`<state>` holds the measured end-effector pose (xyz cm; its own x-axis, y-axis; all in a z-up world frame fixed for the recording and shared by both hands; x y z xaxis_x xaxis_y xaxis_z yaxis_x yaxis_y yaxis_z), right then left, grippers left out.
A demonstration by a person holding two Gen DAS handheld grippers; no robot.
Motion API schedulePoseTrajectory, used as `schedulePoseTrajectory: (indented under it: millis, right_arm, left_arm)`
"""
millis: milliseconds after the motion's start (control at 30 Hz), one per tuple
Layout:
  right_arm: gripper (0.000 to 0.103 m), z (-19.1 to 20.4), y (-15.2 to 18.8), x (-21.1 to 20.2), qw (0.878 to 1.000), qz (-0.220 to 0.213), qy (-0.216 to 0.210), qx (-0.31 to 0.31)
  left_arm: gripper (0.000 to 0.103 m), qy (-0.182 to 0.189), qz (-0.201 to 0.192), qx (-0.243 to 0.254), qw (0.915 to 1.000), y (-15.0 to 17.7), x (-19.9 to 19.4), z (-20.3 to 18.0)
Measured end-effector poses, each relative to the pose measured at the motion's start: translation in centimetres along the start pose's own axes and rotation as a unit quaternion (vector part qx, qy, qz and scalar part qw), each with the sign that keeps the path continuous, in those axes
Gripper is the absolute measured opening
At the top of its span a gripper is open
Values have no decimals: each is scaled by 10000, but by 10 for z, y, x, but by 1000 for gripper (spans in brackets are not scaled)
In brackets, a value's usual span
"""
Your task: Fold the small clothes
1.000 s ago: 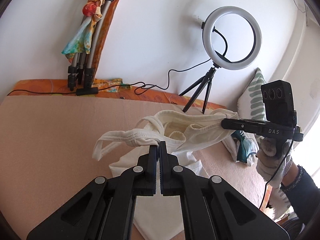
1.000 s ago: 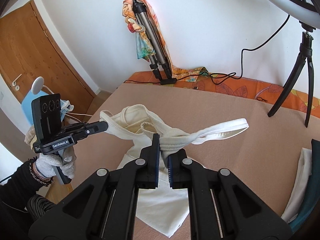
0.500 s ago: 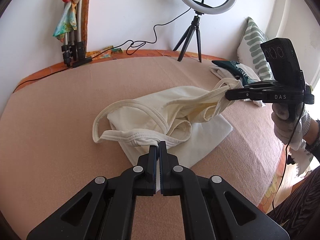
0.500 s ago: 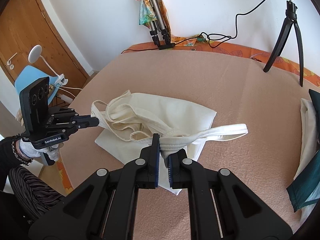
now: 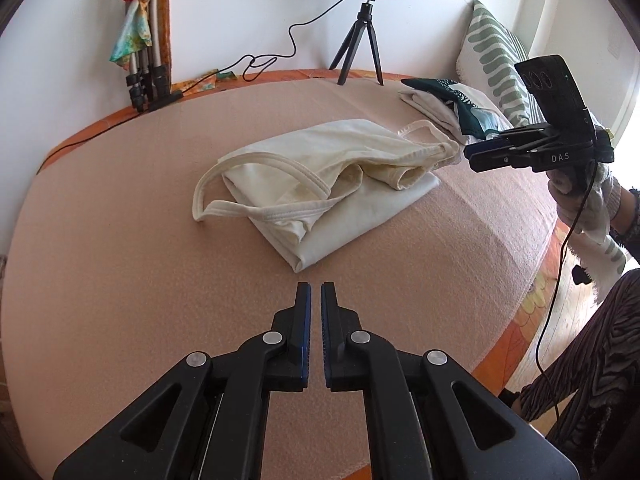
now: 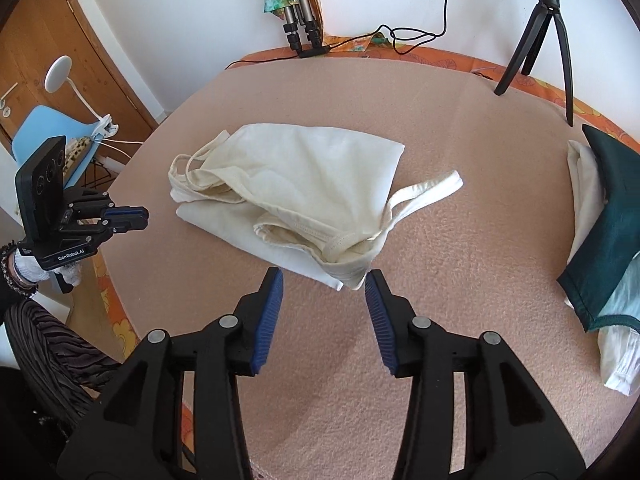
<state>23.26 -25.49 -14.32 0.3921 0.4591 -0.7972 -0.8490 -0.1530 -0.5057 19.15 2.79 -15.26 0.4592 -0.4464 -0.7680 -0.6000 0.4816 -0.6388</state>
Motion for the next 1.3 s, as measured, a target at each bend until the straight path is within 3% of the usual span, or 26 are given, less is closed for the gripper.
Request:
schedulePoseTrajectory:
  millis: [167,300,433,533,800,967,1133,1233,1300]
  right_arm:
    - [45,10,-3,-36,9975,-636,-237,201]
    - [45,9,-26,-39,9894,-1094,-521,796]
    - [45,20,-41,-13,9914,-969,-412,781]
    - [45,21,-46,7,9928,-841,-376,765]
    - [45,4,-40,42,9941,-378,-338,961]
    - [45,2,-25,51,9964,-95,-273,802]
    - [45,11,-7,51,9989,153,-183,392]
    - [45,18,-5,44,9996,161,-120,221]
    - [45,19,-10,31,9990,3,-336,305]
  left_arm:
    - [8,-94,-572,-363,9977,-27,-18,9]
    - [9,-87,-898,-755,9931,-65,-3,16]
    - [9,-111,-740,-537,9958,-99,22,9]
    - [9,81,-335,-469,9983,-112,50,8]
    - [9,497,536,-494,9961,-87,91,2]
    - [9,684,799,-335,9939,-54,80,-14]
    - [9,559,1047,22,9929,-24,68,-31]
    - [9,609,863,-33,9944,-18,54,-32]
    - [9,630,564,-297,9960,-22,39,-25]
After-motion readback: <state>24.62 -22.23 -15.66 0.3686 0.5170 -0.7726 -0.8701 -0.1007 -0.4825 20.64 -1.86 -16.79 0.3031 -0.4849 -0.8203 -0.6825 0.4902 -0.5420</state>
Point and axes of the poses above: each gripper's, at about its wrist camera, not at the fingertips, and x roughly the way its jaws point, z to its left, y to its underside, the point moved 4 cm from there along x, roughly the way its jaws point, and after that the axes turned 8 degrees about x, right-handed, at the moved point
